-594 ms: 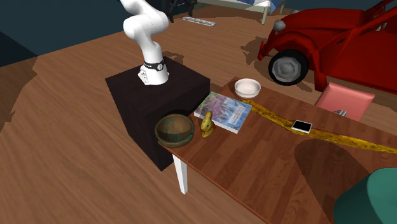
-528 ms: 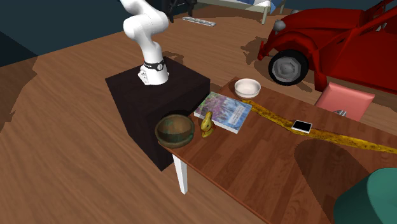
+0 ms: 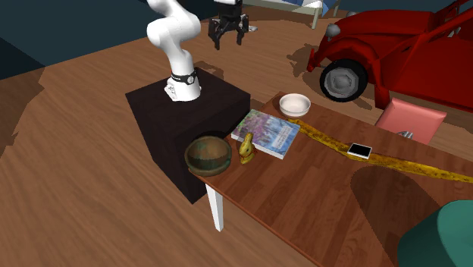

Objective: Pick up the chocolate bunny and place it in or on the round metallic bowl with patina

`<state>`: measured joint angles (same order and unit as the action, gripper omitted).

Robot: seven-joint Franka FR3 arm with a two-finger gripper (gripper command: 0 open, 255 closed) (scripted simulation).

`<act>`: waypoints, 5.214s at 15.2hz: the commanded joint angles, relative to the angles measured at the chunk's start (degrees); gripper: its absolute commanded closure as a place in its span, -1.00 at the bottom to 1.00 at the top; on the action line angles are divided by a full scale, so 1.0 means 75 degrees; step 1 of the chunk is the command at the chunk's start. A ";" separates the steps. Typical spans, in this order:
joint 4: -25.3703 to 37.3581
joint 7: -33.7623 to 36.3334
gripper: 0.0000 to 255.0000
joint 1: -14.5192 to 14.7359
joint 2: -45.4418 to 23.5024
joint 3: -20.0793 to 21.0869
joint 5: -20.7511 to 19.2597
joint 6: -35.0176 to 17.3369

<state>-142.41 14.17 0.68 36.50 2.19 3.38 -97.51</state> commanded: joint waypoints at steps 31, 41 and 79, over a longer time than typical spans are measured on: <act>0.2823 0.4224 -1.00 -0.0361 -0.8148 0.0412 -0.4495 -0.3859; 0.2780 0.4264 1.00 -0.0379 -0.8236 0.0372 -0.4561 -0.3991; 0.3081 0.3054 1.00 -0.0459 -0.6103 0.0650 -0.3687 -0.1804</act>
<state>-119.48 37.32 -2.79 -9.77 7.00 -24.47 -111.67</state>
